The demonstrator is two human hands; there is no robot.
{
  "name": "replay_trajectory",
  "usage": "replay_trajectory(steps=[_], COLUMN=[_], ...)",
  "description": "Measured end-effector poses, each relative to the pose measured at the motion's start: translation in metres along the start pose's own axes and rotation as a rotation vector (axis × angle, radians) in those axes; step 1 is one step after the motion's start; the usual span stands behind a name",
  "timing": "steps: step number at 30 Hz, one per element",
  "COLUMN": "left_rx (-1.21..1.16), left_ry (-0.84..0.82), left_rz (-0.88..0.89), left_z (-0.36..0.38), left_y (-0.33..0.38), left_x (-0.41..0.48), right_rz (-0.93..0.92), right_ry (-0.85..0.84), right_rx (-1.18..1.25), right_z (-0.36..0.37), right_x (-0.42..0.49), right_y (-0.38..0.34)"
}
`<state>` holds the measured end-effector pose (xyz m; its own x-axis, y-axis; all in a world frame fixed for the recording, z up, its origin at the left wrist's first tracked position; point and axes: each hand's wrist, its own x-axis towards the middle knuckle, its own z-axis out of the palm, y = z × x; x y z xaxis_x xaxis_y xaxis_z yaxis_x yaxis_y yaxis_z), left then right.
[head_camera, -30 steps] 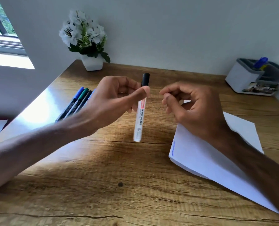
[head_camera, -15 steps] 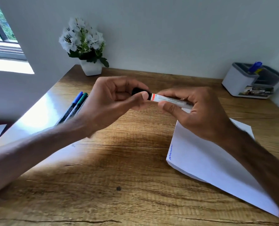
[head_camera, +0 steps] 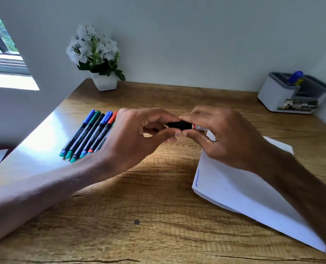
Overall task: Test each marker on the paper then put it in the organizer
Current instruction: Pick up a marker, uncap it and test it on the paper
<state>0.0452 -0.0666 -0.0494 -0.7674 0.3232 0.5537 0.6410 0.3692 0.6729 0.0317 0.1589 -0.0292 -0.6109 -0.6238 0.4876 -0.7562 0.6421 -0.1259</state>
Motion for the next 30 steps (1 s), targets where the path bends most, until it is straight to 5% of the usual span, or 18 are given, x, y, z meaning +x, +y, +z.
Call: replay_trajectory(steps=[30], left_rx=[0.105], left_ry=[-0.075], left_rz=[0.172], left_z=[0.0043], left_y=[-0.0003], left_x=[0.0017], right_rz=[-0.023], right_ry=[-0.204], right_rx=[-0.229], right_z=[-0.0077], right_x=[-0.0081], right_y=[-0.0066])
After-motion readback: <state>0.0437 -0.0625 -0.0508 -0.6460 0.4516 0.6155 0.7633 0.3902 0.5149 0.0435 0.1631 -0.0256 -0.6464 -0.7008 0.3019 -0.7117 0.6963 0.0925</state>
